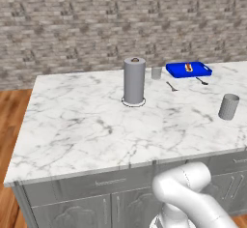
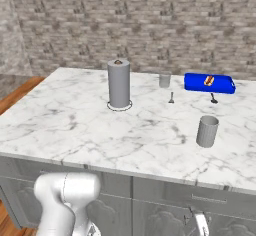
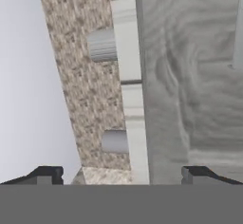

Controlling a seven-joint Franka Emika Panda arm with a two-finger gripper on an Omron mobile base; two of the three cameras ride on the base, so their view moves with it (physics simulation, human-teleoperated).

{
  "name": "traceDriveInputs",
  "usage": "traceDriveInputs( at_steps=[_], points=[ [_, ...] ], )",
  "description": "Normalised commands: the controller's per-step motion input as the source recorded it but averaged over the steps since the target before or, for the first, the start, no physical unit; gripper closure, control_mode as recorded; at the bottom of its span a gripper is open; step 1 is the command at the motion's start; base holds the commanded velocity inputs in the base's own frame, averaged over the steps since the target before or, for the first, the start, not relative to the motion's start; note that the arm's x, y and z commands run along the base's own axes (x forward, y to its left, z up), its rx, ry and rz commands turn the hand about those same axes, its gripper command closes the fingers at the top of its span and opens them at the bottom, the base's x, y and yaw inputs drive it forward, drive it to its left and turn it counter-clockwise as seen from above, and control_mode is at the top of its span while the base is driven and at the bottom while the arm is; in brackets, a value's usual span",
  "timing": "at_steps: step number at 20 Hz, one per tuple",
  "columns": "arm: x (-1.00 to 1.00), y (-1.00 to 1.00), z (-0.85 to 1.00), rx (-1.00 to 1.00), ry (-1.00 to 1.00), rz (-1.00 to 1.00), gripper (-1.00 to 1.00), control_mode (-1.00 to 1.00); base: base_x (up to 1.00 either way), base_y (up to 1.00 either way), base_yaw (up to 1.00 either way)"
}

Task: Take the tongs from the drawer on the right and place them on the dining counter next to the tray containing the hot dog.

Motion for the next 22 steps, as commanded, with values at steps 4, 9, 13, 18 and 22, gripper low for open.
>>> traceDriveInputs(
  at_steps=[4, 9, 13, 18, 22],
  points=[
    [0.0, -0.26, -0.33, -0.02, -0.15, -0.02, -1.0, -1.0, 0.0, 0.0, 0.0],
    [0.0, -0.15, -0.16, -0.04, 0.01, -0.06, -1.0, -1.0, 0.0, 0.0, 0.0],
    [0.0, 0.0, -0.01, -0.03, 0.05, 0.0, -1.0, -1.0, 0.0, 0.0, 0.0],
    [0.03, -0.03, -0.06, -0.09, 0.01, -0.03, -1.0, -1.0, 0.0, 0.0, 0.0],
    [0.26, -0.21, -0.11, -0.09, 0.08, -0.14, -1.0, -1.0, 0.0, 0.0, 0.0]
  ],
)
